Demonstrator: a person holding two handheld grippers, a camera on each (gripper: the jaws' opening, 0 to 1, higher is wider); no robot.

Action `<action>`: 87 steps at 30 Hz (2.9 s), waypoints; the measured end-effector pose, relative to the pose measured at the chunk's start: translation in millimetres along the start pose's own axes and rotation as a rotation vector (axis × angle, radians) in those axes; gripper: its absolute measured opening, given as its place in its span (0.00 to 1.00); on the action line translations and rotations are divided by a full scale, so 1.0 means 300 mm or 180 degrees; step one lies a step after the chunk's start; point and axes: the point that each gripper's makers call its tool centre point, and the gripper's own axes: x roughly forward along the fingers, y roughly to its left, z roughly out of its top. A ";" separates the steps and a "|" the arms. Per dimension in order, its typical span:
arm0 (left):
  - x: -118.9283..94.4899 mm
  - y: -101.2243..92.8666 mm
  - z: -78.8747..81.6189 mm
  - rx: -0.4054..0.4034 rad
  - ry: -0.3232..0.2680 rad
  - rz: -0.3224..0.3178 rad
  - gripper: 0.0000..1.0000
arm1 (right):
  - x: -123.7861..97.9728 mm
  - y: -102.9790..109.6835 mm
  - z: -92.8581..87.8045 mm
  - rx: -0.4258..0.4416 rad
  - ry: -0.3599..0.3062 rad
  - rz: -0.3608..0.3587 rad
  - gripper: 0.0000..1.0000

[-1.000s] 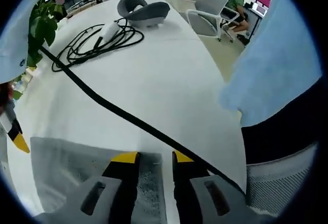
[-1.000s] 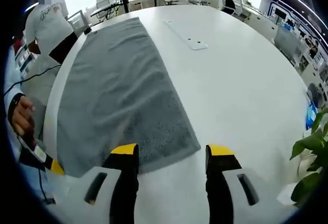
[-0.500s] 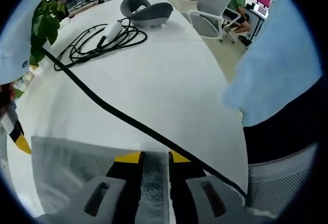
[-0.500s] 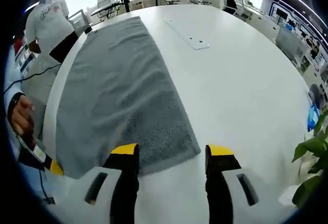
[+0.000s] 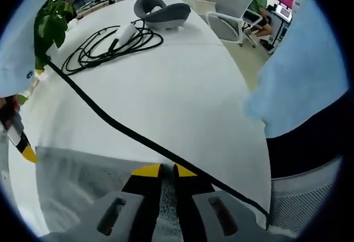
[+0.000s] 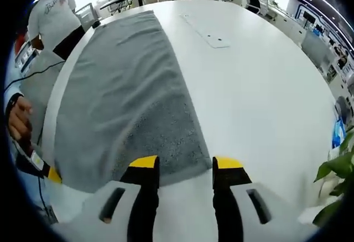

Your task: Fold the towel on the table until its edges align and the towel forms a compact rectangular stack.

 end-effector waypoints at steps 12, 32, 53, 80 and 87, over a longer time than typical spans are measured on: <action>0.000 -0.001 0.002 -0.0024 -0.0024 0.0031 0.08 | 0.036 -0.033 -0.040 -0.0100 0.0213 -0.0039 0.32; 0.002 0.003 0.001 -0.0078 -0.0032 0.0078 0.07 | 0.038 -0.006 -0.058 -0.0104 0.0300 0.0075 0.04; -0.043 0.026 0.014 -0.0132 -0.0236 0.0166 0.00 | 0.020 -0.013 -0.044 -0.0105 0.0341 0.0020 0.03; -0.253 0.035 0.048 -0.0234 -0.0400 0.0433 0.00 | -0.156 0.006 0.082 -0.0209 0.0332 -0.0182 0.03; -0.288 0.031 0.082 -0.0225 -0.0461 0.0505 0.00 | -0.209 -0.004 0.096 -0.0251 0.0367 -0.0249 0.03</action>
